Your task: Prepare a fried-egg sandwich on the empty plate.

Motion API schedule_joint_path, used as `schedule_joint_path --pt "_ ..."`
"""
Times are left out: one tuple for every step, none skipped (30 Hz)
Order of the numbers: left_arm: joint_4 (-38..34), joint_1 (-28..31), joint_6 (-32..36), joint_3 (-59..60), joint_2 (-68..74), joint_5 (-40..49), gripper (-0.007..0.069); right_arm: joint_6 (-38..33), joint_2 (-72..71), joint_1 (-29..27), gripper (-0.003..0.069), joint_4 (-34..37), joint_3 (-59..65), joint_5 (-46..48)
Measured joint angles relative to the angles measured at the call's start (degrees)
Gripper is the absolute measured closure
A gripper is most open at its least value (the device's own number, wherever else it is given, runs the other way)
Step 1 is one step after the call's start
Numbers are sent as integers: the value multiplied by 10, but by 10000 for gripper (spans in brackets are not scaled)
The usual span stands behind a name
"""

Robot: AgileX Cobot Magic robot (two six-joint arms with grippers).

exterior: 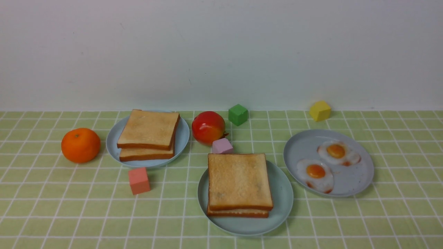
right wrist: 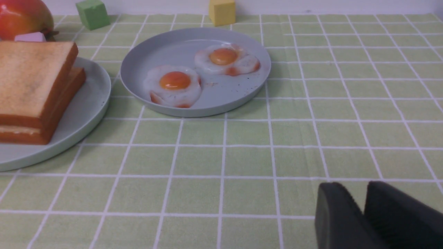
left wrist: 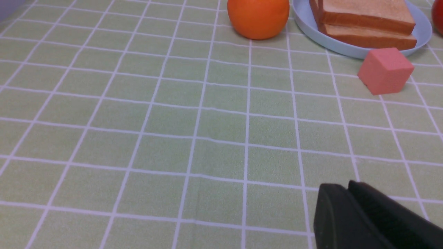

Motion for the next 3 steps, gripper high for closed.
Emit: schedule_joint_path --pt "0 0 0 0 0 0 568 0 0 0 497 0 0 0" --pt "0 0 0 0 0 0 568 0 0 0 497 0 0 0" --pt "0 0 0 0 0 0 566 0 0 0 494 0 0 1"
